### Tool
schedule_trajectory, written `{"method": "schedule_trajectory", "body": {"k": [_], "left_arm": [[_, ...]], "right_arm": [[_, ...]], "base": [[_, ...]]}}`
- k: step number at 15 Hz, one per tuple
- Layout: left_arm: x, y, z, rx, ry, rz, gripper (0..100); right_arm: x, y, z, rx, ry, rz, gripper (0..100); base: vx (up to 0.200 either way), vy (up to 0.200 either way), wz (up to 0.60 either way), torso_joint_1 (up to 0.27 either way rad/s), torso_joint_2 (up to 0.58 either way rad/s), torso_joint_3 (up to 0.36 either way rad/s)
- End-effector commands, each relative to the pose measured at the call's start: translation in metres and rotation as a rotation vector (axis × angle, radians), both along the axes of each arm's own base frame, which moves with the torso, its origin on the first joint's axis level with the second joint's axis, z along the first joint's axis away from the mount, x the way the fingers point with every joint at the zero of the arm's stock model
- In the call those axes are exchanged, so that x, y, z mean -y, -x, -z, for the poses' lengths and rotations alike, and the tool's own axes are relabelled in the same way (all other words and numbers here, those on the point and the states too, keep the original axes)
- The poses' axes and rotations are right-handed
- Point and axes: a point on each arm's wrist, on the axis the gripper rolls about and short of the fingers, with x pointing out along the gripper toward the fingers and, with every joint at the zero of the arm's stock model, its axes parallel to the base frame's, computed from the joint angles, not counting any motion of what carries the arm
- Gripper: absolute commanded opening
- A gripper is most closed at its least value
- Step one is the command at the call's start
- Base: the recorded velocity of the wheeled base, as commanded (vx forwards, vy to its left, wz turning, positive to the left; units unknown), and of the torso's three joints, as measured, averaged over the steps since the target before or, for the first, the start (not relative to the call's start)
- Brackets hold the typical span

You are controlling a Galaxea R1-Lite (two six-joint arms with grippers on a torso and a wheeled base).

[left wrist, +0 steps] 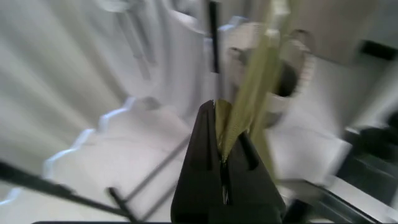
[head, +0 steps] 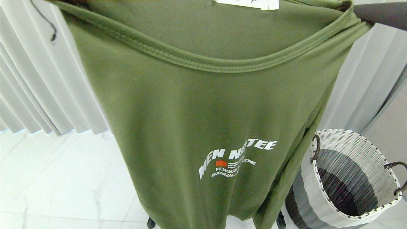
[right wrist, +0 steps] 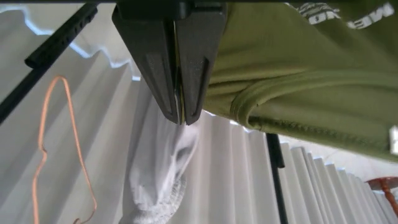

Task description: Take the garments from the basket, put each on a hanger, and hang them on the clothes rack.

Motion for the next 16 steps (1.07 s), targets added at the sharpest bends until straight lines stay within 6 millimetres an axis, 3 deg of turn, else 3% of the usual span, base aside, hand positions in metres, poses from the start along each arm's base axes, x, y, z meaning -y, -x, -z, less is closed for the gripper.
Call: {"method": "schedule_trajectory", "body": {"k": [1,14,15,16], "left_arm": [[0.0153,-0.0230,0.0043,0.014,-0.022,-0.051,0],[0.0179,-0.0254,0.0043,0.021,-0.006,-0.053,0],[0.0186,-0.0260,0.0061,0.016,-0.012,-0.053,0],[0.0186,-0.0260,0.0061,0.016,-0.012,-0.053,0]], "right_arm": [[0.0094,0.0078,0.0053,-0.001,0.002,0.000,0],[0.0137,0.0119,0.0076,-0.013,0.018,-0.007,0],[0.0136,0.0118,0.0082,-0.015,0.020,-0.006,100],[0.0141,0.0122,0.0088,-0.020,0.028,-0.006,100]], "base": [[0.000,0.000,0.00,0.000,0.00,0.000],[0.000,0.000,0.00,0.000,0.00,0.000],[0.000,0.000,0.00,0.000,0.00,0.000],[0.000,0.000,0.00,0.000,0.00,0.000]]}}
